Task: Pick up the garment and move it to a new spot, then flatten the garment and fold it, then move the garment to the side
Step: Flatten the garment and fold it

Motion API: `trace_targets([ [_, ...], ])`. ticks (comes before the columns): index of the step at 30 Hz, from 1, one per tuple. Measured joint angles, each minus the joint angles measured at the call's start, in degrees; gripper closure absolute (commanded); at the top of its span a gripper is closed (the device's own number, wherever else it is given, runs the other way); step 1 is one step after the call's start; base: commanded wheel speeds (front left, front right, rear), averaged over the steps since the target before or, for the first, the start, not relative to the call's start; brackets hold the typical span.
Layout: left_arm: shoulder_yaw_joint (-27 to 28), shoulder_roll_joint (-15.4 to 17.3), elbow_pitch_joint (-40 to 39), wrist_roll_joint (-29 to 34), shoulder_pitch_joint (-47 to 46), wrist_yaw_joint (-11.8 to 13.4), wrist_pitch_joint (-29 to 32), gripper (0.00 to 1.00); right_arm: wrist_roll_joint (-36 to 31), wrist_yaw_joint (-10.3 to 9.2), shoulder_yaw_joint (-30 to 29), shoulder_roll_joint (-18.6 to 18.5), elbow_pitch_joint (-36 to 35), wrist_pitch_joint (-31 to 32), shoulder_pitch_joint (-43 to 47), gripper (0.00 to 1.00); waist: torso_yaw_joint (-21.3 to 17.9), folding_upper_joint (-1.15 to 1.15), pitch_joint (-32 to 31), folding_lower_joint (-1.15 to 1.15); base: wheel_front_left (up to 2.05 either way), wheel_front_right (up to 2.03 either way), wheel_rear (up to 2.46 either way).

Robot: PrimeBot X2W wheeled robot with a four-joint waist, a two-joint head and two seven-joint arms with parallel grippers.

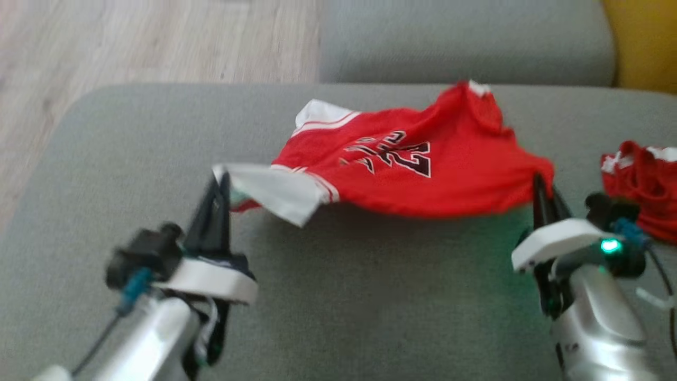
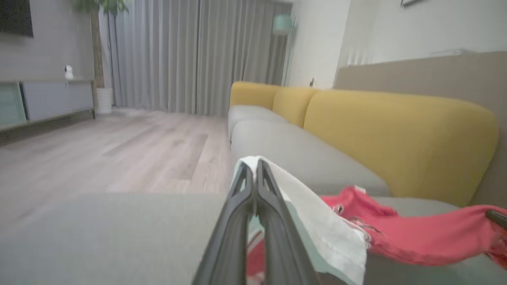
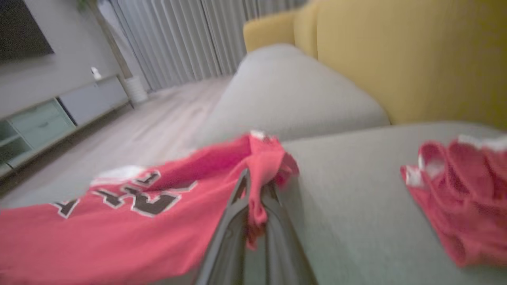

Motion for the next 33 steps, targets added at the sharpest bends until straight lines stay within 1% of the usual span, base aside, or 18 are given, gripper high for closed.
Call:
trace_targets([
  [3, 0.9, 3.7, -7.4, 1.9, -1.8, 1.1, 1.0, 1.0, 0.7, 0.0, 1.1, 0.0, -8.3, -0.1, 0.6, 1.0, -0.9, 0.0, -2.0, 0.0, 0.0, 0.0, 0.0],
  [7, 2.5, 8.7, -18.1, 4.5, -4.6, 2.4, 4.1, 1.0, 0.7, 0.0, 0.9, 0.0, -24.9, 3.3, 4.0, 1.0, -2.2, 0.0, -4.1, 0.0, 0.0, 0.0, 0.0],
  [12, 4.7, 14.8, -30.7, 8.2, -9.6, 3.5, 9.4, 1.0, 0.5, 0.0, -1.3, 0.0, -49.0, 11.7, 11.9, 1.0, -4.0, 0.0, -5.9, 0.0, 0.0, 0.0, 0.0],
  [13, 5.6, 16.8, -34.9, 9.6, -12.3, 3.7, 11.9, 1.0, 0.3, 0.0, -2.2, 0.1, -57.4, 15.4, 14.3, 1.0, -4.6, 0.0, -6.3, -0.01, 0.0, 0.0, 0.0],
  [15, 6.2, 18.5, -38.1, 10.5, -15.3, 3.4, 14.3, 1.0, 0.3, 0.0, -2.8, 0.1, -64.4, 18.8, 15.8, 1.0, -5.2, 0.0, -6.5, -0.01, 0.0, 0.0, 0.0],
  [18, 6.4, 19.4, -40.7, 10.7, -19.8, 2.6, 17.6, 1.0, 2.5, 0.0, -3.9, 0.1, -71.9, 23.4, 17.0, 1.0, -5.9, 0.0, -6.3, -0.01, 0.0, 0.0, 0.0],
  [21, 6.4, 19.7, -40.5, 10.6, -22.9, 1.4, 19.7, 1.0, 2.8, 0.0, -4.6, 0.1, -75.4, 26.7, 17.2, 1.0, -6.4, 0.0, -5.6, 0.0, 0.0, 0.0, 0.0],
  [25, 5.8, 18.4, -36.3, 7.9, -24.7, -0.2, 21.0, 1.0, 2.8, 0.0, -4.4, 0.1, -75.4, 29.3, 17.1, 1.0, -6.8, 0.0, -3.7, 0.0, 0.0, 0.0, 0.0],
  [29, 5.4, 17.7, -28.3, 7.8, -27.3, -1.7, 20.8, 1.0, 2.6, 0.0, -2.5, 0.1, -70.5, 30.0, 13.5, 1.0, -6.9, 0.0, -0.9, 0.01, 0.0, 0.0, 0.0],
  [31, 5.4, 17.2, -24.6, 7.7, -29.3, -2.9, 20.2, 1.0, 2.6, 0.0, -1.4, 0.1, -67.1, 29.9, 8.8, 1.0, -7.0, 0.0, 0.8, 0.01, 0.0, 0.0, 0.0],
  [33, 5.4, 16.2, -20.8, 7.7, -32.7, -4.0, 19.2, 1.0, 2.1, 0.0, -0.8, 0.0, -62.8, 29.6, 2.1, 1.0, -7.2, 0.0, 3.0, 0.02, 0.0, 0.0, 0.0],
])
